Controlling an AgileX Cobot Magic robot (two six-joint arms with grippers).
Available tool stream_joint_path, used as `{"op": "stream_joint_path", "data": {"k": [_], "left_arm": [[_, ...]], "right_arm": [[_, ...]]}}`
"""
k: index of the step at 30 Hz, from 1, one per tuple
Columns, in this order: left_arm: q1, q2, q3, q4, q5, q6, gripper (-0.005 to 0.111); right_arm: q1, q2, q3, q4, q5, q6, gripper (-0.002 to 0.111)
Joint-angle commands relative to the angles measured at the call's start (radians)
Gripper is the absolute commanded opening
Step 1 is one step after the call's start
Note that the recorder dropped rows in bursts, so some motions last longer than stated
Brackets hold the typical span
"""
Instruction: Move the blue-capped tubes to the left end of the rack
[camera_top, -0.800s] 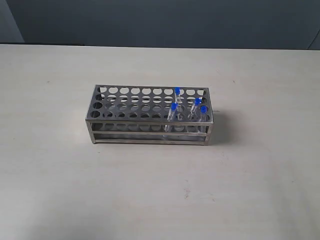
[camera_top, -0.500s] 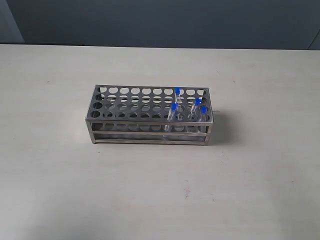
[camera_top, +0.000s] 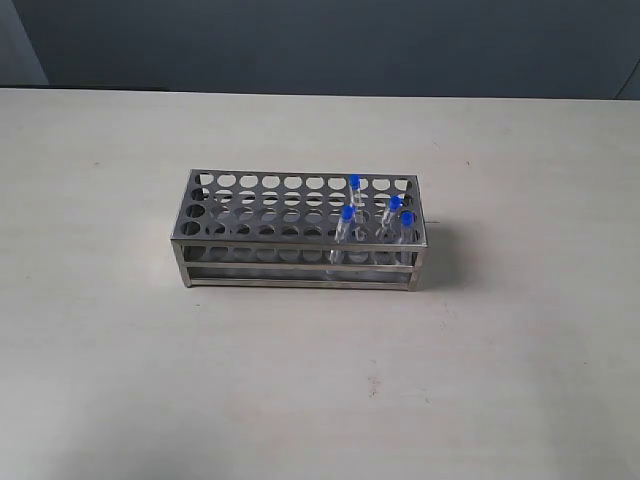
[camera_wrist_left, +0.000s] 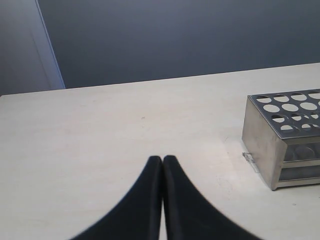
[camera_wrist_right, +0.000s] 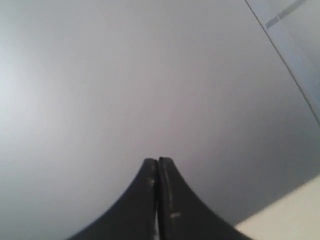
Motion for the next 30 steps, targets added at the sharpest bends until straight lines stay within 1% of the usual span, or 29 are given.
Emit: {"op": "stream_joint_path", "data": {"k": [1,5,8,10,13,16,19,21,22,24,26,27,30], "left_arm": [[-0.004,0.003,-0.005,-0.005,-0.012,-0.001,0.001],[-0.004,0.003,-0.005,-0.005,-0.012,-0.001,0.001],[-0.004,0.003,-0.005,-0.005,-0.012,-0.001,0.001],[-0.004,0.003,-0.005,-0.005,-0.012,-0.001,0.001],[-0.004,0.003,-0.005,-0.005,-0.012,-0.001,0.001],[-0.004,0.003,-0.005,-0.005,-0.012,-0.001,0.001],[-0.004,0.003,-0.005,-0.005,-0.012,-0.001,0.001],[-0.004,0.003,-0.005,-0.005,-0.012,-0.001,0.001],[-0.004,0.003,-0.005,-0.005,-0.012,-0.001,0.001],[-0.004,0.003,-0.005,-0.005,-0.012,-0.001,0.001],[-0.004,0.003,-0.005,-0.005,-0.012,-0.001,0.001],[-0.004,0.003,-0.005,-0.005,-0.012,-0.001,0.001],[-0.004,0.003,-0.005,-0.005,-0.012,-0.001,0.001]], "right_arm": [[-0.004,0.081,-0.184,-0.224,-0.051,-0.055,-0.001],[-0.004,0.28,-0.391,-0.431,-0.043,-0.055,-0.001],[-0.002,0.454,-0.545,-0.53,-0.041,-0.053,-0.001],[-0.002,0.564,-0.636,-0.56,-0.037,-0.053,-0.001],[0.0,0.727,-0.719,-0.588,-0.06,-0.053,-0.001],[0.044,0.829,-0.75,-0.654,-0.046,-0.045,-0.001],[0.16,0.888,-0.733,-0.66,0.088,-0.027,-0.001],[0.256,0.911,-0.672,-0.66,0.151,-0.027,-0.001],[0.309,0.916,-0.618,-0.66,0.135,-0.027,-0.001],[0.403,0.926,-0.494,-0.654,0.042,-0.027,-0.001],[0.456,0.937,-0.392,-0.633,-0.044,-0.027,-0.001],[0.471,0.946,-0.345,-0.595,-0.08,-0.027,-0.001],[0.473,0.976,-0.239,-0.506,-0.159,-0.06,-0.001]]}}
